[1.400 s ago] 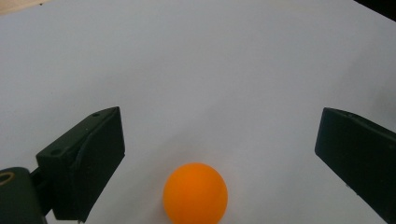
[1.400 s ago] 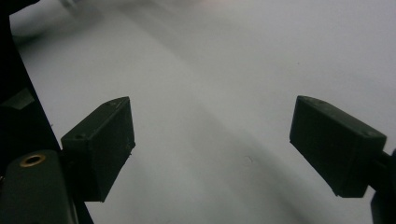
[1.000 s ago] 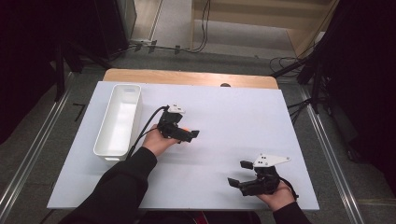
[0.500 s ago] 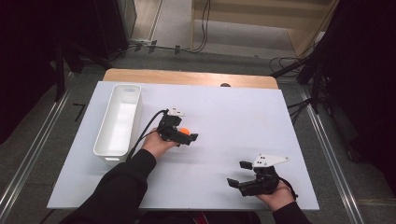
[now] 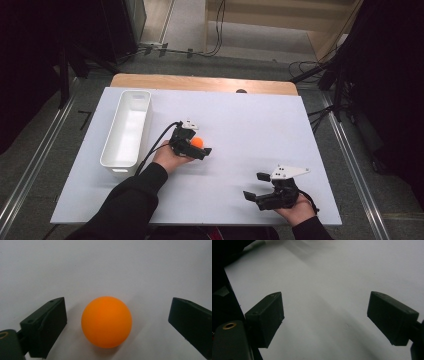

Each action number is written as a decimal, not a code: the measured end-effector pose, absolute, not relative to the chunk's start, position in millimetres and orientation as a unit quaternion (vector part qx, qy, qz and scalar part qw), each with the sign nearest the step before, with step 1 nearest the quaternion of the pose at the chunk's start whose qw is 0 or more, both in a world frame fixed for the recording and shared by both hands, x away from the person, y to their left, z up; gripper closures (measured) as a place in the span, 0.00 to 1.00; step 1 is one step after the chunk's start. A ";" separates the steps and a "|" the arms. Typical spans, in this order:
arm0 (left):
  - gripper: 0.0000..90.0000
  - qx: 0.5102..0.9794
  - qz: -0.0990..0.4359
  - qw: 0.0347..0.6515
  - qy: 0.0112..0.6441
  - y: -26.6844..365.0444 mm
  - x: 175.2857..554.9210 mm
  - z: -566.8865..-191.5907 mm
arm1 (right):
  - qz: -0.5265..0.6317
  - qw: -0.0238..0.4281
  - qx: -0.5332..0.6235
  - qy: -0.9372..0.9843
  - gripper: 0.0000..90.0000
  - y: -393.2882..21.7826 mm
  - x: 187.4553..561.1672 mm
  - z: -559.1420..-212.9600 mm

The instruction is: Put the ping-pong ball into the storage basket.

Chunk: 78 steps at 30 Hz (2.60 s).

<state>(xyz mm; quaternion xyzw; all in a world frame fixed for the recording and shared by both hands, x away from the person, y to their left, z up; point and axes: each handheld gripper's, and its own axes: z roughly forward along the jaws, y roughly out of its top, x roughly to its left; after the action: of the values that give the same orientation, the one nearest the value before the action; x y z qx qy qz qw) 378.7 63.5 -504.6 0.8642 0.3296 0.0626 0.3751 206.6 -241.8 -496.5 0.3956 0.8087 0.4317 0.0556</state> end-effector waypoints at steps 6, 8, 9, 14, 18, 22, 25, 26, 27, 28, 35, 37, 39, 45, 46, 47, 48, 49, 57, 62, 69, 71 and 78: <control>0.18 0.862 0.077 0.378 0.329 67.4 376.4 -504.8 | 0.433 0.061 0.395 0.808 0.14 -242.2 206.9 -496.3; 0.24 0.868 0.088 0.367 0.323 67.5 374.7 -505.1 | 0.433 0.060 0.396 0.808 0.14 -242.2 207.0 -496.3; 0.29 0.868 0.088 0.367 0.323 67.5 374.7 -505.1 | 0.433 0.059 0.396 0.807 0.14 -242.2 207.0 -496.2; 0.47 0.874 0.096 0.358 0.316 67.7 372.7 -504.8 | 0.433 0.060 0.397 0.807 0.14 -242.4 206.8 -496.2; 0.55 0.877 0.112 0.351 0.308 67.5 371.7 -504.8 | 0.433 0.061 0.397 0.807 0.14 -242.4 206.8 -496.2; 0.55 0.876 0.113 0.352 0.309 67.2 371.5 -505.1 | 0.433 0.061 0.397 0.807 0.14 -242.5 206.8 -496.2; 0.56 0.877 0.113 0.350 0.309 67.5 371.6 -504.9 | 0.433 0.060 0.398 0.807 0.14 -242.7 206.5 -496.0; 0.56 0.877 0.113 0.351 0.309 67.6 371.6 -505.0 | 0.433 0.061 0.397 0.807 0.14 -242.9 206.6 -496.1; 0.56 0.877 0.112 0.350 0.309 67.7 371.7 -504.9 | 0.433 0.059 0.395 0.808 0.14 -243.2 206.8 -495.9; 0.56 0.877 0.112 0.350 0.309 67.7 371.7 -504.9 | 0.433 0.059 0.395 0.808 0.14 -243.2 206.8 -495.9; 0.56 0.875 0.109 0.353 0.312 68.0 372.3 -505.2 | 0.432 0.060 0.398 0.807 0.14 -242.4 206.7 -496.2; 0.56 0.876 0.110 0.351 0.312 67.7 372.0 -504.9 | 0.431 0.059 0.396 0.809 0.14 -242.4 206.9 -496.3; 0.56 0.876 0.110 0.351 0.312 67.5 372.0 -504.8 | 0.430 0.058 0.396 0.809 0.14 -242.3 206.8 -496.2; 0.56 0.875 0.109 0.350 0.314 67.3 372.2 -504.5 | 0.431 0.059 0.395 0.809 0.14 -242.2 207.0 -496.3; 0.56 0.876 0.110 0.348 0.316 66.7 371.9 -504.0 | 0.430 0.059 0.396 0.809 0.14 -242.1 206.8 -496.2; 0.56 0.875 0.107 0.348 0.318 66.6 371.9 -503.5 | 0.429 0.057 0.397 0.809 0.14 -241.9 206.5 -496.1; 0.56 0.875 0.105 0.348 0.320 66.5 371.8 -502.9 | 0.429 0.057 0.396 0.810 0.14 -241.8 206.6 -496.2; 0.56 0.875 0.106 0.349 0.319 66.4 371.6 -502.3 | 0.430 0.059 0.395 0.810 0.14 -241.7 206.8 -496.3; 0.56 0.869 0.097 0.359 0.327 68.5 371.8 -495.9 | 0.429 0.058 0.395 0.810 0.14 -241.2 206.7 -496.3; 0.56 0.866 0.083 0.366 0.332 69.7 371.3 -490.4 | 0.428 0.057 0.396 0.810 0.14 -241.0 206.6 -496.2; 0.56 0.867 0.090 0.363 0.330 71.0 369.4 -482.8 | 0.429 0.058 0.396 0.810 0.14 -240.8 206.5 -496.1; 0.56 0.866 0.086 0.361 0.334 71.7 369.5 -481.1 | 0.428 0.057 0.396 0.810 0.14 -240.6 206.5 -496.1; 0.56 0.870 0.080 0.360 0.328 69.1 366.4 -467.8 | 0.427 0.057 0.396 0.811 0.14 -240.6 206.6 -496.2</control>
<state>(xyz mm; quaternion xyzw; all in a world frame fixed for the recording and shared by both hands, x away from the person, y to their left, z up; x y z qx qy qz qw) 366.4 69.1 -467.8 0.8699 0.3278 0.0797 0.3599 206.6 -240.6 -496.2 0.3957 0.8109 0.4274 0.0572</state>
